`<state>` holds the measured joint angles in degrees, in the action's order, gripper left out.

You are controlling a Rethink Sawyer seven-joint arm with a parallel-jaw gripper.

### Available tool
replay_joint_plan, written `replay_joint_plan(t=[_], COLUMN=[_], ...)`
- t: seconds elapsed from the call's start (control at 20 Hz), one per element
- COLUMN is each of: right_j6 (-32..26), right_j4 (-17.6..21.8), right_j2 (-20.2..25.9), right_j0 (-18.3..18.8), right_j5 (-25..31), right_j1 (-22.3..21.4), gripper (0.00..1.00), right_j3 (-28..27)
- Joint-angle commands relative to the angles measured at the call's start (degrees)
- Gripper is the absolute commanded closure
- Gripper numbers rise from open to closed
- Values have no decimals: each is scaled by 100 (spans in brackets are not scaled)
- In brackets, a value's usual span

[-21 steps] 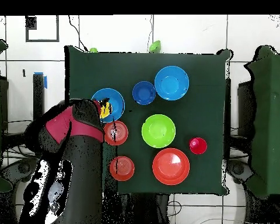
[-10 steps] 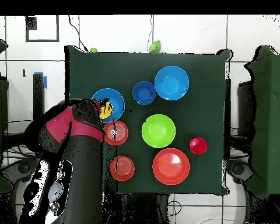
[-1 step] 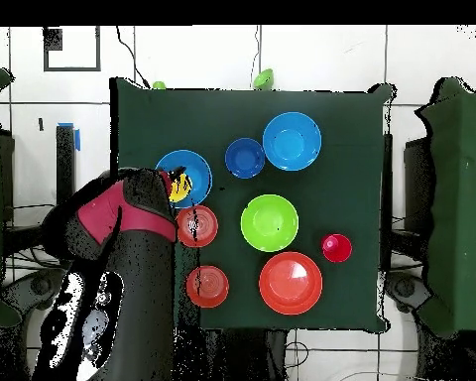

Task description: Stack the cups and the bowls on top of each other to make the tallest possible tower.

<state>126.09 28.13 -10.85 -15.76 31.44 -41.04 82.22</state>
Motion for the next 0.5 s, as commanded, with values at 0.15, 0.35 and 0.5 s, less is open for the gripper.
replay_joint_plan(t=[0.15, 0.35, 0.5], right_j6=[-987, -1298, -1595], right_j4=[-114, -166, -43], right_j2=[1055, 1401, 1719], right_j0=[613, 1095, 1534], right_j5=[206, 132, 60], right_j1=[-160, -558, -734], gripper=[0, 0, 0], right_j3=[1125, 1643, 1892])
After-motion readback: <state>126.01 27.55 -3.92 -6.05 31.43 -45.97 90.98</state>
